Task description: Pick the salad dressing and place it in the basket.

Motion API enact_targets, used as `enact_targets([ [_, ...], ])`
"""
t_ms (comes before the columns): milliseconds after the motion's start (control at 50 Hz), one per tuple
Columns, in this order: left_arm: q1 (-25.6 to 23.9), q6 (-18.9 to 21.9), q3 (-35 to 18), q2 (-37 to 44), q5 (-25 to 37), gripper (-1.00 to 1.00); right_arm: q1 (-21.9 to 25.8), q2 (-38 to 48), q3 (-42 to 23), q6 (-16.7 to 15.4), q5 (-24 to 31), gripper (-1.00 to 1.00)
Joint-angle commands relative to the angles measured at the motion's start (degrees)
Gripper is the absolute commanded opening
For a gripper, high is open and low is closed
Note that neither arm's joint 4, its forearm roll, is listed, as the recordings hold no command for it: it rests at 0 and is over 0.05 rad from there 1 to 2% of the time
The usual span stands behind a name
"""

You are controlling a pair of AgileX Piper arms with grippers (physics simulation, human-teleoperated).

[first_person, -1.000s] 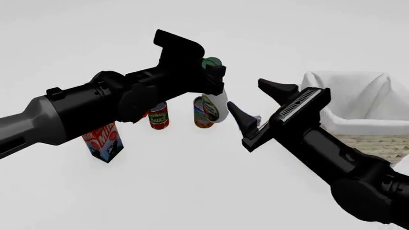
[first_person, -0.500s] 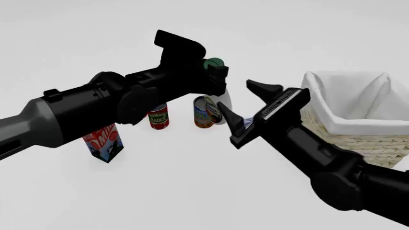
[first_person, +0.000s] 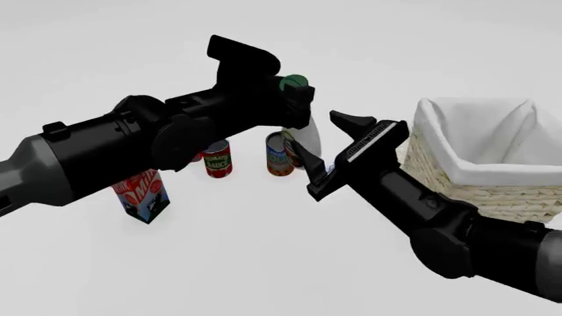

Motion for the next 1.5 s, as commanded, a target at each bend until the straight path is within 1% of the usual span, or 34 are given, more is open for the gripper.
enact_targets([
  [20, -0.39, 0.38, -0.80, -1.20, 0.49, -1.00, -0.03, 2.10, -0.48, -0.51, -0.92, 1.00],
  [300, -0.96, 0.05, -0.37, -2.08, 0.66, -1.00, -0.88, 4.95, -1.96, -0.80, -1.74, 1.00],
  [520, -1.54, -0.23, -0.47, -2.52, 0.92, -1.00, -1.47, 6.00, -3.23, -1.94, -1.57, 1.00],
  [980, -1.98, -0.66, -0.24, -2.87, 0.82, -1.00, -1.26, 9.19, -4.65, -1.87, -2.34, 1.00],
  [1000, -1.93, -0.78, -0.25, -2.81, 0.82, -1.00, -1.21, 9.19, -4.60, -1.89, -2.43, -1.00],
  [1300, -2.01, -0.23, 0.41, -3.42, 0.15, -1.00, -0.97, 9.25, -3.98, -1.74, -3.27, -1.00],
  [1320, -2.01, 1.20, 0.97, -4.20, -0.61, 1.00, -0.98, 9.32, -4.00, -1.71, -3.25, -1.00],
  [1360, -1.88, 0.50, 0.29, -3.73, 0.20, 1.00, -0.91, 9.37, -3.97, -1.63, -3.30, -1.00],
  [1380, -1.89, 1.63, 0.49, -4.33, -0.05, 1.00, -0.90, 9.37, -4.00, -1.61, -3.26, -1.00],
  [1440, -2.25, 0.87, 0.24, -5.68, 0.49, 1.00, -0.94, 9.48, -4.01, -1.61, -3.35, -1.00],
  [1480, -2.20, 1.84, 0.29, -6.80, 0.67, 1.00, -0.89, 9.59, -4.03, -1.71, -3.35, -1.00],
  [1500, -2.77, 1.56, 0.14, -7.61, 1.11, 1.00, -0.94, 9.71, -4.06, -1.67, -3.40, -1.00],
])
